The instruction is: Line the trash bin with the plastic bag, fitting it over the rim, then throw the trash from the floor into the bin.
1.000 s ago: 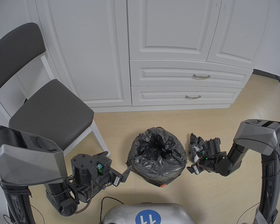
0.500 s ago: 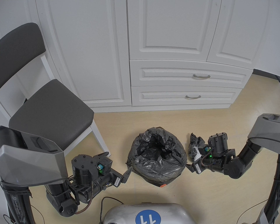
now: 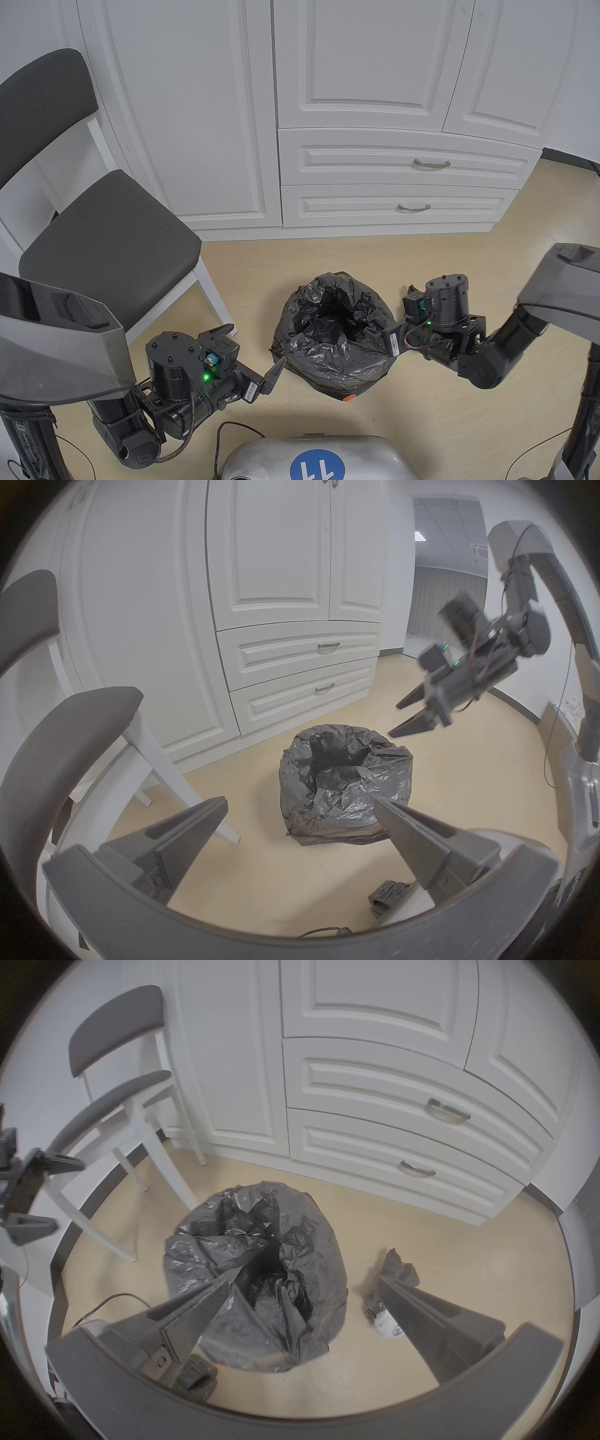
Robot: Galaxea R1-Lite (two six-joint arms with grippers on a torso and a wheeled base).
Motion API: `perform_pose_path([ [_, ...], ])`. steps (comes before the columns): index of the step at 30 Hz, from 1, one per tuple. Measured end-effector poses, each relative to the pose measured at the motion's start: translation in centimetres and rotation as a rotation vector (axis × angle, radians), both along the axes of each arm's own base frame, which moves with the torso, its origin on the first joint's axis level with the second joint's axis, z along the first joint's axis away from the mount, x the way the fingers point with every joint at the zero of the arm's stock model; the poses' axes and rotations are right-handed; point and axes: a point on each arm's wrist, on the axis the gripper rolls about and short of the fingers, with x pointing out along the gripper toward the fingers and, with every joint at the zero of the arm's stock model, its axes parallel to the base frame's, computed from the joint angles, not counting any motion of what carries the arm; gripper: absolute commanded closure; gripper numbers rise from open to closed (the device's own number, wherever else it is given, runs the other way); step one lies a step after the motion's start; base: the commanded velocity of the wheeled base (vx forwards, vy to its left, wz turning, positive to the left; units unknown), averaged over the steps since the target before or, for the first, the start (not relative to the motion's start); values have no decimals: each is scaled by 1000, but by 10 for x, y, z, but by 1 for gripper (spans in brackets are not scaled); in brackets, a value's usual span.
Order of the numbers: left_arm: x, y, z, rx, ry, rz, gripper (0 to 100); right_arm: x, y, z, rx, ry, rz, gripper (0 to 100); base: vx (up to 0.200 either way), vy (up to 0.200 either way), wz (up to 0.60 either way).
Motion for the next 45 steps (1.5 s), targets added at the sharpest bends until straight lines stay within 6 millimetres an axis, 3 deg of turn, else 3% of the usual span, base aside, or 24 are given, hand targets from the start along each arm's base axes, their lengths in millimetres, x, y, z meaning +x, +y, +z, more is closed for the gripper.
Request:
perform_pose_path([
  [9,-11,-2,8,-7,-12,-31,0,61,17,-64,88,12,-126,0,0,0,0],
  [14,-16,-3,12,-12,-18,-46,0,79,10,-79,98,-7,-195,0,0,0,0],
  [31,-19,-1,13,21,-34,-17,0,91,-28,-44,122,-60,-273,0,0,0,0],
  [45,-23,1,13,29,-27,-17,0,44,-32,-31,83,115,-99,0,0,0,0],
])
